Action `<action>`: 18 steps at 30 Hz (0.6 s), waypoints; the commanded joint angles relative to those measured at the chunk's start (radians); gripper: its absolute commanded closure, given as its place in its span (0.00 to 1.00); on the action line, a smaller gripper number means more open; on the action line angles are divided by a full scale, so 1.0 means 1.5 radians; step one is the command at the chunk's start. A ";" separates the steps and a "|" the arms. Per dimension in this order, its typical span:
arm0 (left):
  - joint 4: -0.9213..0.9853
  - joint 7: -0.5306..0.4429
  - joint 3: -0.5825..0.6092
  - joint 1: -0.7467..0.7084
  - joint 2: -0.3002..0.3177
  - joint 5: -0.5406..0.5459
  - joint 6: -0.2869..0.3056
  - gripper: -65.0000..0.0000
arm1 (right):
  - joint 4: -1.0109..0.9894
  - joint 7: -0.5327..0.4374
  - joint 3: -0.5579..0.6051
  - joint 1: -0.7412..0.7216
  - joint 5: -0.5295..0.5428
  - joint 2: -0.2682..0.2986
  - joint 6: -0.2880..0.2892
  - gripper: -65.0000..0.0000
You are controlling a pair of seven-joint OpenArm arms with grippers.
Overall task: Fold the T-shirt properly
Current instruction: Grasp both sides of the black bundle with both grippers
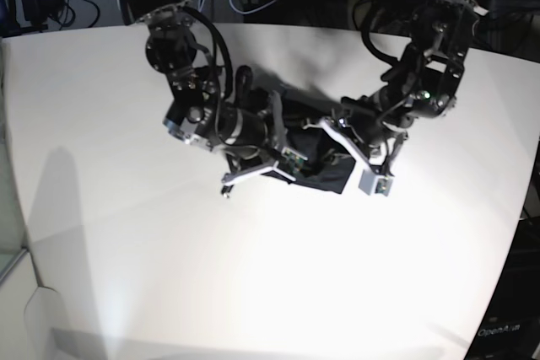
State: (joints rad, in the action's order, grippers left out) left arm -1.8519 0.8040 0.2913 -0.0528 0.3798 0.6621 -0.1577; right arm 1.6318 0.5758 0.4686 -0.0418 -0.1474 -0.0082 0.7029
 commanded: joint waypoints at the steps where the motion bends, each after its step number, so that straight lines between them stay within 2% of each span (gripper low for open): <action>1: -0.009 -0.015 0.001 0.014 0.002 0.004 0.003 0.99 | 0.011 -0.015 -0.001 -0.015 0.007 -0.004 -0.003 0.99; 7: -0.009 -0.016 0.036 0.038 -0.001 0.004 0.003 0.99 | 0.013 -0.009 0.000 -0.034 0.006 0.000 -0.003 0.99; 11: -0.008 -0.016 0.045 0.047 -0.027 -0.001 0.003 0.99 | 0.015 -0.006 0.000 -0.047 0.006 0.003 -0.003 0.99; 13: -0.007 -0.011 0.045 0.049 -0.037 -0.001 0.003 0.99 | 0.016 0.017 0.000 -0.052 0.006 0.007 -0.003 0.99; 18: 0.057 -0.016 0.046 0.072 -0.046 -0.002 0.003 0.99 | 0.033 0.028 -0.004 -0.057 0.006 0.011 -0.003 0.99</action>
State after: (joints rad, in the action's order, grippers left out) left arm -1.7531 0.8005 0.3656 0.0372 0.3073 0.6537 -0.1593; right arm 1.6577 0.6403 0.4648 -0.1097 -0.1501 0.0143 0.7029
